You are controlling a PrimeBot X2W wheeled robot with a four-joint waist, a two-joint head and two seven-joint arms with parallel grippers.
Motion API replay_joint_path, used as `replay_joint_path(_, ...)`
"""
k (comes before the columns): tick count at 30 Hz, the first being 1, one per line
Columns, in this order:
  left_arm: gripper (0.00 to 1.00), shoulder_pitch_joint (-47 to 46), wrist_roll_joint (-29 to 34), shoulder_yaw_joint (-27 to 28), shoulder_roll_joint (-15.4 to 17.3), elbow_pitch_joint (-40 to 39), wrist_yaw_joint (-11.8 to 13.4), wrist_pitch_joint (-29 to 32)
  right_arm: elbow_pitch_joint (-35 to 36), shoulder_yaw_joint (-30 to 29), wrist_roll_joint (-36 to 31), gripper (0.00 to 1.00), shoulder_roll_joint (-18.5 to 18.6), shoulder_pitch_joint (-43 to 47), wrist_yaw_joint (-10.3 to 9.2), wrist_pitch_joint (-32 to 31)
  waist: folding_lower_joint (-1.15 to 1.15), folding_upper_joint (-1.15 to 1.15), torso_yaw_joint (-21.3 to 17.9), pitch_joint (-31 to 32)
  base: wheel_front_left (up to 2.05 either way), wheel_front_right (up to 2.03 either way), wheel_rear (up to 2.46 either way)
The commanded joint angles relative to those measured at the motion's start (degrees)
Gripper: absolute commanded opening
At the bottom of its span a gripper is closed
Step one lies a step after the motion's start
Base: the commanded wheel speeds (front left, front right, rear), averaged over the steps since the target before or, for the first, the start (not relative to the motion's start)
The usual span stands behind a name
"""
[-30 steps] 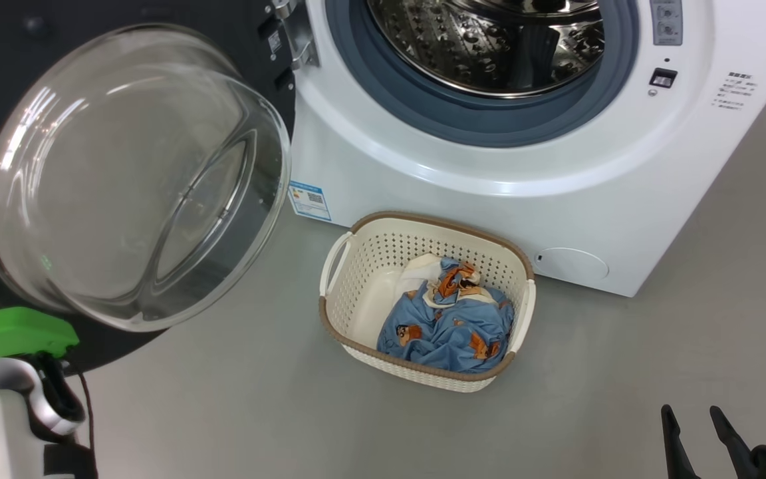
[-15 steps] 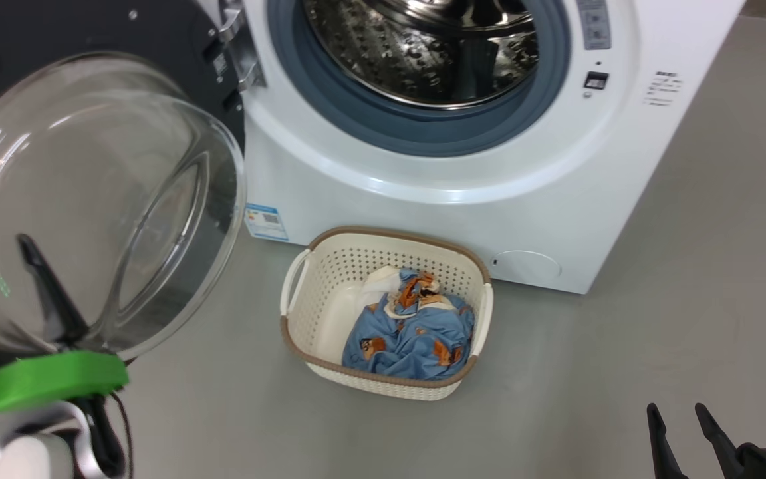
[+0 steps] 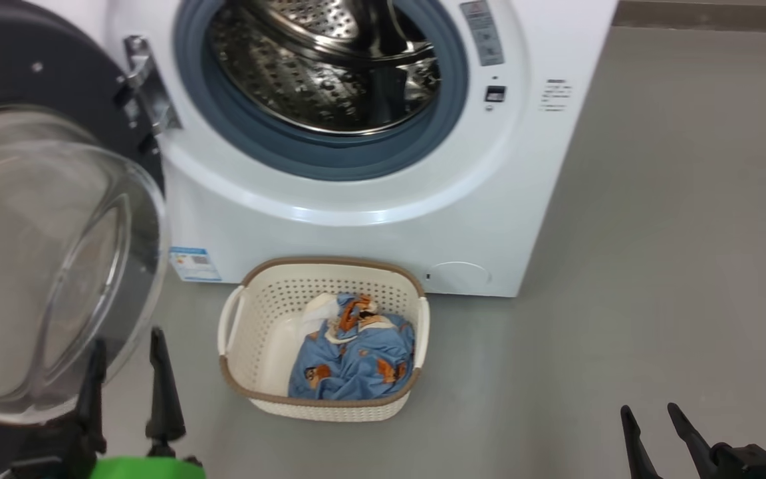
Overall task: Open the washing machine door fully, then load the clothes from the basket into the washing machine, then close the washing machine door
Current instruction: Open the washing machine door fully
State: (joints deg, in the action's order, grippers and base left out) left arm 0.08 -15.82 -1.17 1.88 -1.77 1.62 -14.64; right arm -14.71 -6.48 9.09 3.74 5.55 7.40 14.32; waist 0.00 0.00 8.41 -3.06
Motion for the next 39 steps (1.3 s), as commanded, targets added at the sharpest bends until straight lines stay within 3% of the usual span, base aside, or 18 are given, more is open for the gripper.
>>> replay_joint_path(1, 1.0, -0.2, 0.6, 1.8, 1.0, -0.6, -0.5, -0.4, 1.5, 1.7, -0.6, 1.0, 0.5, -1.5, 0.09, 0.7, 0.0, 0.0, -3.0, 0.5, 0.0, 0.0, 0.0)
replay_joint_path(15, 1.0, 8.4, -0.6, 2.9, 1.0, 4.0, -2.1, -0.4, 5.2, 5.0, -1.5, 1.0, 1.3, -1.3, 0.09, 0.7, 0.0, 0.0, -10.6, 1.4, 0.0, 0.0, 0.0)
replay_joint_path(39, 1.0, 8.0, 0.4, 1.1, 1.0, 4.0, -1.2, -0.4, 5.7, 3.4, -1.9, 1.0, 1.6, -0.3, 0.09, 0.7, 0.0, 0.0, -8.7, 1.5, 0.0, 0.0, 0.0)
